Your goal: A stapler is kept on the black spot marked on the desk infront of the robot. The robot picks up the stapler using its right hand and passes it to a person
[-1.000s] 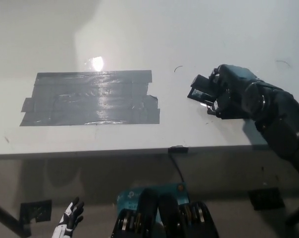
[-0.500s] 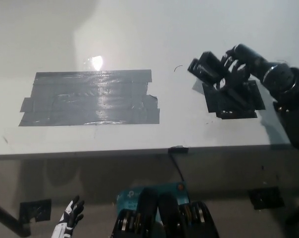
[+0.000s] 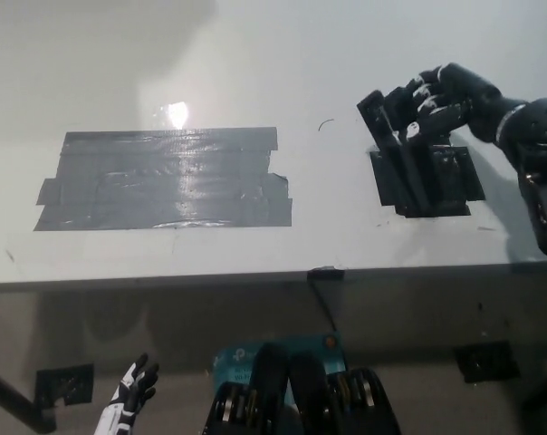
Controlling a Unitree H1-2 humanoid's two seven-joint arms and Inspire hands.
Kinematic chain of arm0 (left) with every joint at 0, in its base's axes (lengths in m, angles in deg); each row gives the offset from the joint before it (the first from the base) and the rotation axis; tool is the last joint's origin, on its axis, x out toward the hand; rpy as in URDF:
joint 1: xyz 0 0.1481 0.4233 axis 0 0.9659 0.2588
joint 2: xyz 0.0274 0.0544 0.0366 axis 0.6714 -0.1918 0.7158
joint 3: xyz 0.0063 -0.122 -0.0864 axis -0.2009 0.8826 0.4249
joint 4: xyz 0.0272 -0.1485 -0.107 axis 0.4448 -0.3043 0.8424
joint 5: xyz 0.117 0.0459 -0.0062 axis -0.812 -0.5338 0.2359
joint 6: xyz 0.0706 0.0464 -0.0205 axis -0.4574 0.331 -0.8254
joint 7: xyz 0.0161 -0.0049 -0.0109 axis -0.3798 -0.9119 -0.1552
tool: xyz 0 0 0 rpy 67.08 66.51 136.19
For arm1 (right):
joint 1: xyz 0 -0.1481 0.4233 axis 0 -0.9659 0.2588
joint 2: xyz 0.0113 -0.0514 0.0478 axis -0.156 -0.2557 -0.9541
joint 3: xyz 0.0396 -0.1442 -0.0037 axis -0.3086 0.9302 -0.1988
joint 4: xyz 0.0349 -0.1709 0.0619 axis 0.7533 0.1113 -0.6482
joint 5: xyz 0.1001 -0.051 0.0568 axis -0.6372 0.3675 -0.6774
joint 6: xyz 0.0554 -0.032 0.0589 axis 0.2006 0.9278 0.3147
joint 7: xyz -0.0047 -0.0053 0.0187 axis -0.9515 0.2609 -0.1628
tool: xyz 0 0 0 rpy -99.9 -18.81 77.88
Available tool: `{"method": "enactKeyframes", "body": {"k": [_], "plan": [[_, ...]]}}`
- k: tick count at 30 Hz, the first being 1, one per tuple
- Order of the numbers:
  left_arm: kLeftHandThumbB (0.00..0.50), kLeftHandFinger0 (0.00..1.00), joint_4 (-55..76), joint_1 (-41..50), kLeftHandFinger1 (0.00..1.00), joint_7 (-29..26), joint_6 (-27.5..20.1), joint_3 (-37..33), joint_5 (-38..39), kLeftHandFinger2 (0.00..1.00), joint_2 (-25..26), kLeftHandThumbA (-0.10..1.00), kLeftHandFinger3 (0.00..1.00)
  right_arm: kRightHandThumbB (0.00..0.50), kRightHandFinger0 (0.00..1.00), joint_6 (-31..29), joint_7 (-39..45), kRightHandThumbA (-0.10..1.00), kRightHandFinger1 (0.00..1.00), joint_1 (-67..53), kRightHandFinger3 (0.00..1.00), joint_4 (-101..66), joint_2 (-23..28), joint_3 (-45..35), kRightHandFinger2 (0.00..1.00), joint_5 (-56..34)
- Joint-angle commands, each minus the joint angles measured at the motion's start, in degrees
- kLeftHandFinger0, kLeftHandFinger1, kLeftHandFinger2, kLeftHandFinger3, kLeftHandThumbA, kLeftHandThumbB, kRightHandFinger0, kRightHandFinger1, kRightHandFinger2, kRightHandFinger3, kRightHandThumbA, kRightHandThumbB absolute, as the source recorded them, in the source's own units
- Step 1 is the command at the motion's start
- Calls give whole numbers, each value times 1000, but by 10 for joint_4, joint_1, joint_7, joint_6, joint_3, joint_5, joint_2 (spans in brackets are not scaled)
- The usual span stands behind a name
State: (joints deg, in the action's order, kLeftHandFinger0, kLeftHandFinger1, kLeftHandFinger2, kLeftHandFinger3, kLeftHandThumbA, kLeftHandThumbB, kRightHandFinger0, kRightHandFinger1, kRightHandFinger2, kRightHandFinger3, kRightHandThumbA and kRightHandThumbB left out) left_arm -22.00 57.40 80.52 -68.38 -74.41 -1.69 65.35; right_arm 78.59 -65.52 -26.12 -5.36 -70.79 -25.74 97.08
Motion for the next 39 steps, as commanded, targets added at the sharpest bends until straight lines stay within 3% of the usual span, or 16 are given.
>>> {"method": "enactKeyframes", "body": {"k": [1, 8, 12, 19, 22, 27, 31, 39], "plan": [[497, 1000, 13, -7, 963, 11, -10, 0, 15, 972, 6, 1000, 1000, 93, 0, 27, 35, 1000, 0, 68, 0, 59, -29, -123, 0, -223], [500, 1000, 23, -6, 976, 11, 0, 1, 16, 989, 7, 1000, 1000, 66, 0, 27, 27, 1000, 0, 79, 0, 93, -41, -155, 0, -257], [499, 1000, 19, -9, 961, 8, -5, 2, 10, 981, 9, 1000, 1000, 79, 0, 27, 27, 1000, 0, 82, 0, 83, -42, -170, 0, -279], [500, 1000, 16, -11, 938, 10, -8, 4, 12, 964, 8, 1000, 1000, 10, 0, 27, -26, 1000, 0, 85, 37, 69, -45, -188, 0, -438], [500, 1000, 15, -13, 943, 11, -6, 4, 13, 964, 8, 1000, 1000, 0, 0, 27, -35, 1000, 0, 78, 61, 43, -49, -188, 0, -480], [500, 1000, 17, -18, 940, 12, 0, 3, 10, 970, 9, 1000, 1000, 0, 0, 27, -104, 1000, 0, 89, 0, -7, -48, -137, 0, -608], [500, 1000, 23, -15, 941, 13, 5, 2, 9, 968, 9, 1000, 1000, 32, 0, 27, -117, 1000, 0, 104, 0, -22, -53, -120, 0, -590], [500, 988, 25, -12, 927, 11, 7, 2, 6, 961, 8, 1000, 1000, 41, 0, 27, -149, 1000, 0, 173, 0, 60, -76, -134, 0, -525]]}}
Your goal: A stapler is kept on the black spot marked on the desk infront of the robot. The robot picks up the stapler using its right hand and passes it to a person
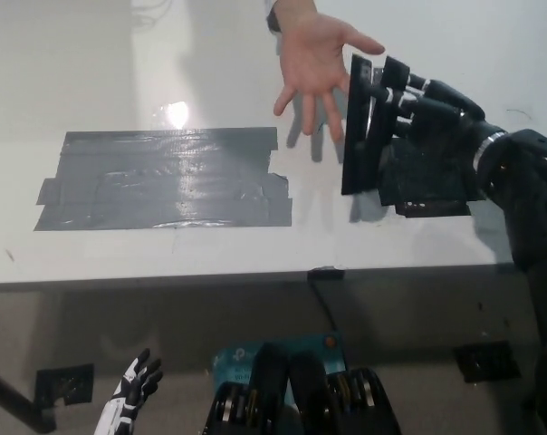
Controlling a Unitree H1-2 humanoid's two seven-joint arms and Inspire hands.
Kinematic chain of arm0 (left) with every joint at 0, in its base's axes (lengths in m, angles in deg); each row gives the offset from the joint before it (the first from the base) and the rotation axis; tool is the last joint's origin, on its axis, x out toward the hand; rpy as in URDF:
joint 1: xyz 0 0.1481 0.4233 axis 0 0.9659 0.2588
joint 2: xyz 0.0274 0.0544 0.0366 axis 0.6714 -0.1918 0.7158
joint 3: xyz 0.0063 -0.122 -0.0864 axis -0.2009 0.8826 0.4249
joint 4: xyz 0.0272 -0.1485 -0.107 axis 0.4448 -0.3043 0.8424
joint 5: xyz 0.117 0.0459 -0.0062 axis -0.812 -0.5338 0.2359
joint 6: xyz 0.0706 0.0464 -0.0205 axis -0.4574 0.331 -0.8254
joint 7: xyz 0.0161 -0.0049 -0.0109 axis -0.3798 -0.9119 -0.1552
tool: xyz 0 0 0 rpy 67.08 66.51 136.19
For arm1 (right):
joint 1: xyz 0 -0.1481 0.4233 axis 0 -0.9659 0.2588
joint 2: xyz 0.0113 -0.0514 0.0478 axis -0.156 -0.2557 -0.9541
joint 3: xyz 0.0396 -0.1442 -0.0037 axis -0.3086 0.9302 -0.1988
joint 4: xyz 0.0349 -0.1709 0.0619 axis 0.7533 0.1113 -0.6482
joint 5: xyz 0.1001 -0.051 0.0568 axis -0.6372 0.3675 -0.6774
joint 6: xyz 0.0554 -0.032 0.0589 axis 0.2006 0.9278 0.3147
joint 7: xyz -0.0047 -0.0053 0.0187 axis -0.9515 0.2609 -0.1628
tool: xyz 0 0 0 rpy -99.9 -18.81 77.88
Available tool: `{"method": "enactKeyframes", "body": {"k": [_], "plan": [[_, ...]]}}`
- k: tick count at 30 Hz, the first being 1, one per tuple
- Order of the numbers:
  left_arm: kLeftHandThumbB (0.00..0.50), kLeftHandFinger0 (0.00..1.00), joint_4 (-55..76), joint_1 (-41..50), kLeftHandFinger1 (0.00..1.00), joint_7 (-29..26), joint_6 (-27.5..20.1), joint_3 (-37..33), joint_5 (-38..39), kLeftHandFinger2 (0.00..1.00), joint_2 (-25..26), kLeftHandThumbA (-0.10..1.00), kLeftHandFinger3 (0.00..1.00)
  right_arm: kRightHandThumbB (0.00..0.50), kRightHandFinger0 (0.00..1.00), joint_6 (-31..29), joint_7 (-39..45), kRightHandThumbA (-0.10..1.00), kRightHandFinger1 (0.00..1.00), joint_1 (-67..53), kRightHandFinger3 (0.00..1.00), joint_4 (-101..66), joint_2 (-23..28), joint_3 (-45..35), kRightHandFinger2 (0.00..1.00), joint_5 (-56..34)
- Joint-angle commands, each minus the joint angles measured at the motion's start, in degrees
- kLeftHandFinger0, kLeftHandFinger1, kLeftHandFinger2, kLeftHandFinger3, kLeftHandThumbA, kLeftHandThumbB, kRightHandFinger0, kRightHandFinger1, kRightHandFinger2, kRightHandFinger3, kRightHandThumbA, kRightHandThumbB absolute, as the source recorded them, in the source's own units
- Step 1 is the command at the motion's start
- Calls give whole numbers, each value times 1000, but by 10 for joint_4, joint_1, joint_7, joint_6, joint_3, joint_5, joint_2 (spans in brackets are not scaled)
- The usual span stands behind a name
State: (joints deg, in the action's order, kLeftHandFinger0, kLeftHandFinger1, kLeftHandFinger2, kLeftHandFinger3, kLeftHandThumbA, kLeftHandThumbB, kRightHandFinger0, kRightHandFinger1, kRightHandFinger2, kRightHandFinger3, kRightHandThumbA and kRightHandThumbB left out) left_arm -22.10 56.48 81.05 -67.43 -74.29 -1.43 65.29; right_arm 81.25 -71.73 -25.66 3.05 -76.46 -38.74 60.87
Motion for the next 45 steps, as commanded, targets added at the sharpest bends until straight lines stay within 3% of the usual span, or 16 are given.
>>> {"method": "enactKeyframes", "body": {"k": [1, 6, 21, 25, 27, 39, 45], "plan": [[500, 987, 26, -3, 928, 5, -3, 1, 2, 961, 9, 1000, 1000, 43, 0, 0, -92, 1000, 0, 175, 0, -13, -21, -8, 0, -161], [500, 985, 24, -2, 921, 4, -6, 2, 5, 952, 8, 1000, 1000, 66, 0, 0, -114, 1000, 0, 226, 0, 63, -40, -55, 0, -131], [500, 969, 19, 4, 921, 8, -14, -1, 5, 969, 11, 1000, 1000, 112, 0, 0, -149, 1000, 0, 310, 0, 153, -55, -99, 0, -73], [500, 969, 18, 5, 921, 5, -16, -2, -2, 971, 11, 1000, 1000, 106, 0, -17, -172, 1000, 0, 325, 0, 173, -59, -99, 0, -47], [500, 952, 21, 7, 918, 2, -17, -2, -6, 958, 10, 1000, 1000, 77, 0, -27, -172, 1000, 0, 333, 0, 190, -60, -93, 0, -36], [488, 946, 23, -42, 935, 5, 6, 4, 3, 965, 14, 1000, 1000, 93, 0, -75, -161, 1000, 0, 377, 0, 253, -52, -82, 0, -8], [500, 903, 26, -40, 915, 1, -2, 2, -4, 954, 12, 1000, 1000, 50, 0, -75, -152, 1000, 0, 367, 0, 255, -49, -91, 0, -12]]}}
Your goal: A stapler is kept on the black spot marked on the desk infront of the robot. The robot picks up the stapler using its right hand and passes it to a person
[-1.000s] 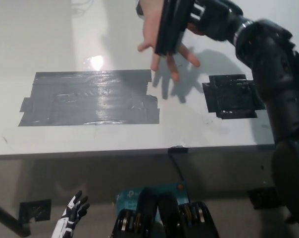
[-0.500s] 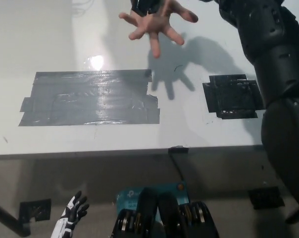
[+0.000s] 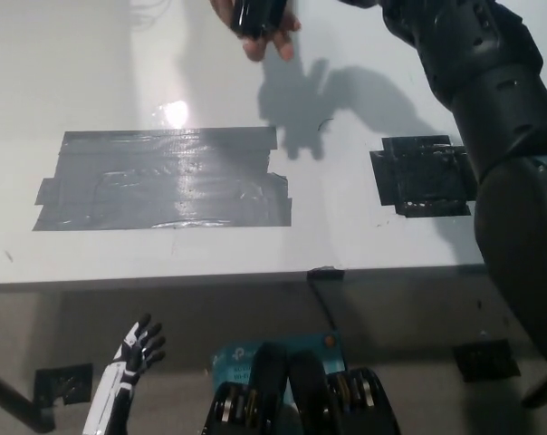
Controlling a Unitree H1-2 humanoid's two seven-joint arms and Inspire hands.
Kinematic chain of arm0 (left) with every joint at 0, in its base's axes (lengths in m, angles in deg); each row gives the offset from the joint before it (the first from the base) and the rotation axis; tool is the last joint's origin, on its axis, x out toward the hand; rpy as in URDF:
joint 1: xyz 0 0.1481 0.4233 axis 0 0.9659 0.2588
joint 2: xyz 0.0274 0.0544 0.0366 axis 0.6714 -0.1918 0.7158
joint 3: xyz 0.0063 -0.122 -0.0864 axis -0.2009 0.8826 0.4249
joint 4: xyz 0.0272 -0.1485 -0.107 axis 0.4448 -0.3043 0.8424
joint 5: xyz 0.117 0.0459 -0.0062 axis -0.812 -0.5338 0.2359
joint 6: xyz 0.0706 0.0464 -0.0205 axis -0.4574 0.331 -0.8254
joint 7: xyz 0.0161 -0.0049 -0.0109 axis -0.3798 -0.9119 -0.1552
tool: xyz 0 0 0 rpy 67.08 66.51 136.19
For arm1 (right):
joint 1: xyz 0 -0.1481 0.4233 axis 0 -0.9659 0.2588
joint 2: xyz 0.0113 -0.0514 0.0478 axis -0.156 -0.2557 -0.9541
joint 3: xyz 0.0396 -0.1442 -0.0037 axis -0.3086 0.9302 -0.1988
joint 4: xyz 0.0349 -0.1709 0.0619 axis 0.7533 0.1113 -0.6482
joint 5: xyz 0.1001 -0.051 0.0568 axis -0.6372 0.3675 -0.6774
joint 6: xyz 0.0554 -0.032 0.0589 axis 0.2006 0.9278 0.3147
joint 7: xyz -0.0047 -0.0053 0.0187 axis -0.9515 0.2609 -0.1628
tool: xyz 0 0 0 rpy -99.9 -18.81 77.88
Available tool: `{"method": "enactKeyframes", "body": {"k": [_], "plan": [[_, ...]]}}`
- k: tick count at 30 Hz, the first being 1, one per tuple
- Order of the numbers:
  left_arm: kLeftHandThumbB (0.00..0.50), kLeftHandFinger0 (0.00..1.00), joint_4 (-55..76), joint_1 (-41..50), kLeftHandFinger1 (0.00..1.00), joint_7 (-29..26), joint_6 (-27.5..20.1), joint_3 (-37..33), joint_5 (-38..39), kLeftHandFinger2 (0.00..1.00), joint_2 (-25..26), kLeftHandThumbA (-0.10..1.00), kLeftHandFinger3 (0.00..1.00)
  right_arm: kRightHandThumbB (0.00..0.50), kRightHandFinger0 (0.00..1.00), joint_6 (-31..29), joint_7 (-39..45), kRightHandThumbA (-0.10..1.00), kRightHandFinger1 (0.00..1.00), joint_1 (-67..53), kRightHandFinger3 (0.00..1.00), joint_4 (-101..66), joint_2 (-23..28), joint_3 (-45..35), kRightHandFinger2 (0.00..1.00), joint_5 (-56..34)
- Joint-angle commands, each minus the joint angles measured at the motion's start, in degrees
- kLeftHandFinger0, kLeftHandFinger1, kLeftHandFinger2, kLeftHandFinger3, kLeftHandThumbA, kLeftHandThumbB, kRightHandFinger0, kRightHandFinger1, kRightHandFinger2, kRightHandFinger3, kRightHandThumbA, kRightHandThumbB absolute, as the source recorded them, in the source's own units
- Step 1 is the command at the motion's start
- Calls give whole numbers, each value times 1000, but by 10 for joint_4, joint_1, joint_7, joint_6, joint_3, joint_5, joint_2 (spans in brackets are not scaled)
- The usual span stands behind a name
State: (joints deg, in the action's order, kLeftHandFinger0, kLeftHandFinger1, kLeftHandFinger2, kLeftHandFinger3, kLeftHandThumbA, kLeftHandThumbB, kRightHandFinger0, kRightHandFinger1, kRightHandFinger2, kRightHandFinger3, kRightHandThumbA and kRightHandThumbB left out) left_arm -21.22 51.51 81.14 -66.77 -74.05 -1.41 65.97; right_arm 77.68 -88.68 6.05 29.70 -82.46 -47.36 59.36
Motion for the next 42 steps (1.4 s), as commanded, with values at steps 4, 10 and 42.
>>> {"method": "enactKeyframes", "body": {"k": [4, 10, 42], "plan": [[500, 897, 17, 16, 912, -1, -12, -1, -9, 954, 7, 1000, 1000, 51, 0, -50, 9, 1000, 0, 43, 0, -4, 7, -2, 0, 9], [500, 901, 16, 12, 909, 5, -4, -1, 2, 959, 5, 1000, 1000, 176, 154, -54, 48, 1000, 289, 31, 690, 3, 21, 77, 535, 86], [495, 862, 8, -11, 920, 5, -9, 3, 8, 976, 4, 1000, 1000, 500, 1000, 36, 187, 954, 1000, -270, 1000, -651, 216, 228, 1000, 101]]}}
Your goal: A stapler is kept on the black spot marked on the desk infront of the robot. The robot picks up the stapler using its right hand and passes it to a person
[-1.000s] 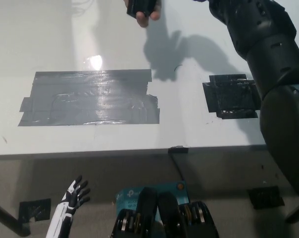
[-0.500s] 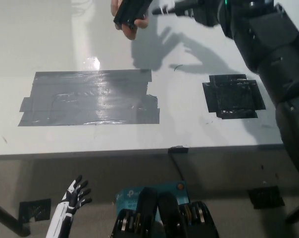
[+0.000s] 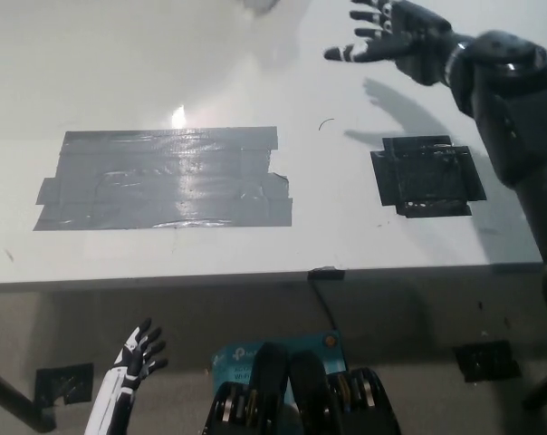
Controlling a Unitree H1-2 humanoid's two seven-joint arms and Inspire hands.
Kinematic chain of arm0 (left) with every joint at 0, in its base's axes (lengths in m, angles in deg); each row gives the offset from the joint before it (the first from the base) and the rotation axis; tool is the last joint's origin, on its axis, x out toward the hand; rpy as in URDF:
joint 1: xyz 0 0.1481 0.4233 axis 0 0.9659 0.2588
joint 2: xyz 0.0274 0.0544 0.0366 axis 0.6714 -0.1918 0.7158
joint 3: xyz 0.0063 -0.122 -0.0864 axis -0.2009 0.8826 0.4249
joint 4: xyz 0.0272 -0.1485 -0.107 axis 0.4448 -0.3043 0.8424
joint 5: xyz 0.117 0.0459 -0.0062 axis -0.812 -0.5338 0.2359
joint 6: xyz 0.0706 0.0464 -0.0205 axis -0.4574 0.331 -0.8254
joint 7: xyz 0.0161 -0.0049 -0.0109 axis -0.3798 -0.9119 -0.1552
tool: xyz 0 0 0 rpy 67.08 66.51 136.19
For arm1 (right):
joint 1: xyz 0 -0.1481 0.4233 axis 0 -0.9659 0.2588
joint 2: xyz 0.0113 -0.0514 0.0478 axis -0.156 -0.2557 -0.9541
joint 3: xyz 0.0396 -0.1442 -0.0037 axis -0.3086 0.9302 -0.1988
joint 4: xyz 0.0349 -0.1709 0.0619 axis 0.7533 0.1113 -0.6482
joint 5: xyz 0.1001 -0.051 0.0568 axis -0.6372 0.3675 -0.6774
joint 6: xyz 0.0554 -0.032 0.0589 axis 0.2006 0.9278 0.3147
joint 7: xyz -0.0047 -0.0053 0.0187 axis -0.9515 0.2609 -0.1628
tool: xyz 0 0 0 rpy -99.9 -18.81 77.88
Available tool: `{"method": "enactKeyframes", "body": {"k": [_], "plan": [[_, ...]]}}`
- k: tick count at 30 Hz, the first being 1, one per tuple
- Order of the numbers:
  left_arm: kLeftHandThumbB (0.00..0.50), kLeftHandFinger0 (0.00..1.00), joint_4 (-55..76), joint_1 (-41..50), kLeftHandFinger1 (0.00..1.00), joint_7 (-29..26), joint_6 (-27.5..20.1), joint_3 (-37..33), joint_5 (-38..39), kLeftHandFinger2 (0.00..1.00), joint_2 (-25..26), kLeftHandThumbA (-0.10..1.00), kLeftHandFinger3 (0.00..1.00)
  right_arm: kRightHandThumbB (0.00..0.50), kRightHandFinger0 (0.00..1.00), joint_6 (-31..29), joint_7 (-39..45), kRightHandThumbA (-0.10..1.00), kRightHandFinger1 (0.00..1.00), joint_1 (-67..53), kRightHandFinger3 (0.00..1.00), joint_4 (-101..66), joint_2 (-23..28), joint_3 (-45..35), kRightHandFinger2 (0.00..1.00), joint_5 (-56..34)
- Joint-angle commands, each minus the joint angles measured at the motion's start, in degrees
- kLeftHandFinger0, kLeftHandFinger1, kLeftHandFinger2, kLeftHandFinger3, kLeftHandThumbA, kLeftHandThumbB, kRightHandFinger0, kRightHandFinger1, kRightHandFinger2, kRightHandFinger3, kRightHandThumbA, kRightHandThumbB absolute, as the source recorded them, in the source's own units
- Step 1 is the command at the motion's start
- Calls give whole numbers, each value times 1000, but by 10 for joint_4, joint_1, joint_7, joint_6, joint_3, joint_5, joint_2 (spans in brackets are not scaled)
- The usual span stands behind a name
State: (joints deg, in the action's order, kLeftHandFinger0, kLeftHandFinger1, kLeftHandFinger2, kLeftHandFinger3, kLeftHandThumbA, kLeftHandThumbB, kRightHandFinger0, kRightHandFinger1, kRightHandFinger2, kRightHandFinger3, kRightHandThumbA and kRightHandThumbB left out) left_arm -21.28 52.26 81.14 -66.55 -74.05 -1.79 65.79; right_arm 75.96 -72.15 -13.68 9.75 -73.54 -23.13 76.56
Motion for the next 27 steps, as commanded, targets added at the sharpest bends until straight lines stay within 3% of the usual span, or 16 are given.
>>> {"method": "enactKeyframes", "body": {"k": [1, 3, 7, 8, 13, 16, 23, 26, 27], "plan": [[490, 853, 9, -19, 917, 4, -12, 2, 11, 972, 5, 1000, 1000, 484, 1000, 53, 24, 1000, 1000, -89, 1000, -492, 144, -12, 1000, -78], [494, 847, 10, -22, 916, 2, -10, 3, 11, 967, 2, 1000, 1000, 495, 1000, 53, 20, 1000, 1000, -120, 1000, -562, 173, -14, 1000, -109], [496, 846, 14, -27, 911, 0, -4, 5, 12, 958, -1, 1000, 1000, 473, 1000, 53, -34, 999, 1000, -203, 1000, -721, 239, -42, 1000, -224], [495, 845, 13, -27, 908, 0, -5, 5, 12, 955, 0, 1000, 1000, 499, 1000, 53, -54, 1000, 1000, -242, 1000, -782, 260, -58, 1000, -256], [500, 837, 11, -26, 908, -4, -6, 4, 0, 950, 2, 1000, 1000, 500, 1000, 53, -88, 1000, 1000, -382, 1000, -970, 295, -113, 1000, -312], [500, 835, 6, -22, 911, -4, -11, 4, 0, 950, 2, 1000, 1000, 500, 1000, 47, -62, 1000, 1000, -474, 1000, -1052, 255, -154, 1000, -312], [500, 820, 4, -4, 905, 2, -13, 0, 2, 947, 2, 1000, 1000, 500, 1000, -182, -5, 1000, 1000, -704, 1000, -1065, 215, -110, 1000, -290], [500, 823, 2, -1, 904, 3, -15, 0, 3, 943, 1, 1000, 1000, 500, 1000, -204, -4, 1000, 1000, -729, 1000, -1065, 195, -91, 1000, -276], [500, 808, 0, 7, 894, 3, -19, -1, 2, 935, 0, 1000, 1000, 500, 1000, -215, 6, 1000, 1000, -756, 1000, -1065, 145, -59, 1000, -255]]}}
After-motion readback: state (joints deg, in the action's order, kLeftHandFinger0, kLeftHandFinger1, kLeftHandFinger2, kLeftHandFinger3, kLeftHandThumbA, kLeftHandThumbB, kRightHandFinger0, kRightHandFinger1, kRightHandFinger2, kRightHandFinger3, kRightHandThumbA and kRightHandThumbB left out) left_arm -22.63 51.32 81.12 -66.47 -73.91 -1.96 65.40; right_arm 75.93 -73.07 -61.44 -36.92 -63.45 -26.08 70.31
